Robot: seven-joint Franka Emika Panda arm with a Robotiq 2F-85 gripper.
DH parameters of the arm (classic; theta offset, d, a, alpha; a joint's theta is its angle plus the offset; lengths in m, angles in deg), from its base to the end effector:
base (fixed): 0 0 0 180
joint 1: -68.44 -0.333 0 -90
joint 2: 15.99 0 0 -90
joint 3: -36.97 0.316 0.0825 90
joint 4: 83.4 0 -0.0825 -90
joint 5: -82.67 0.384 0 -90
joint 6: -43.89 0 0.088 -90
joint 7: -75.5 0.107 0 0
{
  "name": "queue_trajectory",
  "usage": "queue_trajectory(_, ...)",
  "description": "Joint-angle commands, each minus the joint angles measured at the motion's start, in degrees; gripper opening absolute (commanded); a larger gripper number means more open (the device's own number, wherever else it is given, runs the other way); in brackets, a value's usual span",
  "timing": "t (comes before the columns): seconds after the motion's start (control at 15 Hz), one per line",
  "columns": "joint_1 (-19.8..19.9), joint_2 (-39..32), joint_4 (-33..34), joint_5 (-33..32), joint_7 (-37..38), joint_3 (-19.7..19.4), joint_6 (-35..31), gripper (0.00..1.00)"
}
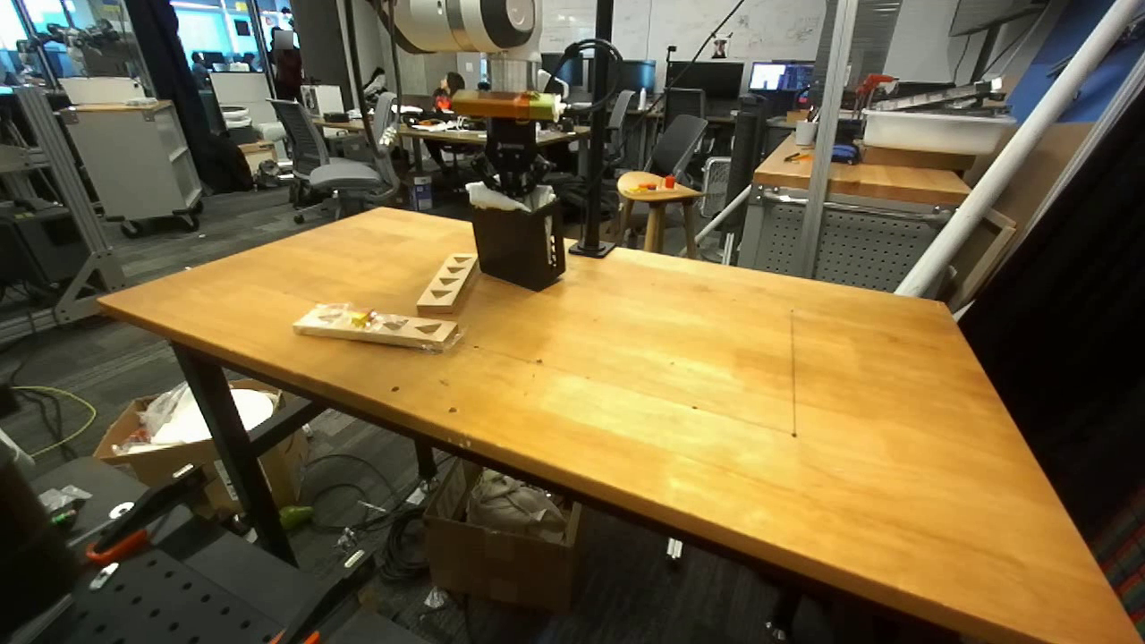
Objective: Put the white towel inside the black box
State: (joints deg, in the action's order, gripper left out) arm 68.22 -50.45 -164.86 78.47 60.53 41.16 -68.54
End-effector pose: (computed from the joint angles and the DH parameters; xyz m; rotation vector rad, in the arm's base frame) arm 0.7085 0.0404 0.3419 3.0710 0.5535 -0.0956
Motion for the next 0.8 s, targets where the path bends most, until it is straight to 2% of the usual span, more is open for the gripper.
queue_trajectory(0.0,0.0,-1.0,0.6,0.8,-2.2,0.5,2.1,0.01)
queue_trajectory(0.73,0.4,-2.4,-1.7,1.2,-3.5,1.1,2.1,0.01)
